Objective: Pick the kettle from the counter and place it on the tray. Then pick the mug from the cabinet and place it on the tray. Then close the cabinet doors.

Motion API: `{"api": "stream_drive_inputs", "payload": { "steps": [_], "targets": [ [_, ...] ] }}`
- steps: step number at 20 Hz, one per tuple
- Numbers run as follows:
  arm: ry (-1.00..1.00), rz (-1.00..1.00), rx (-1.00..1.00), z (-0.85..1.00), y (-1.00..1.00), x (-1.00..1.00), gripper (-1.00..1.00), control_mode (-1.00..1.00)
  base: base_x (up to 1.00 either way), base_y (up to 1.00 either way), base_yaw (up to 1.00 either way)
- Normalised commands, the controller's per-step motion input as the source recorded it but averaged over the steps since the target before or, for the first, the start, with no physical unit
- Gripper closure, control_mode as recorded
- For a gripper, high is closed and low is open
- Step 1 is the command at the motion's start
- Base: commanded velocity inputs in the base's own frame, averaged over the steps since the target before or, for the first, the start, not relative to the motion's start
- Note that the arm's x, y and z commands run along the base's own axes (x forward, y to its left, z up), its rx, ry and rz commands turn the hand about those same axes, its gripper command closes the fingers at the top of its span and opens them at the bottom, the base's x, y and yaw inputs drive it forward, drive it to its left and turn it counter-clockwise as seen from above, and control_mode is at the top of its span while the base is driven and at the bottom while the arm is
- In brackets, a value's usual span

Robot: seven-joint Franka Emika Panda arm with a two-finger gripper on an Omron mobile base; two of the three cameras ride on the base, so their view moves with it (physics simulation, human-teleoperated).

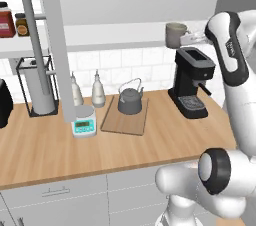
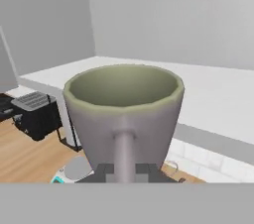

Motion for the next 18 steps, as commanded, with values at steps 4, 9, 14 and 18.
{"api": "stream_drive_inputs", "payload": {
  "steps": [4, 9, 14, 18],
  "targets": [
    [0.0, 0.0, 0.0, -0.26, 0.58, -1.0, 1.0, -1.0, 0.0, 0.0, 0.0],
    [0.05, 0.0, -0.01, -0.49, 0.52, -0.9, 1.0, -1.0, 0.0, 0.0, 0.0],
    [0.23, -0.04, -0.11, -0.97, 0.45, -0.33, 1.0, -1.0, 0.0, 0.0, 0.0],
    [0.06, -0.01, -0.01, -0.98, 0.31, -0.02, 1.0, -1.0, 0.0, 0.0, 0.0]
  ]
}}
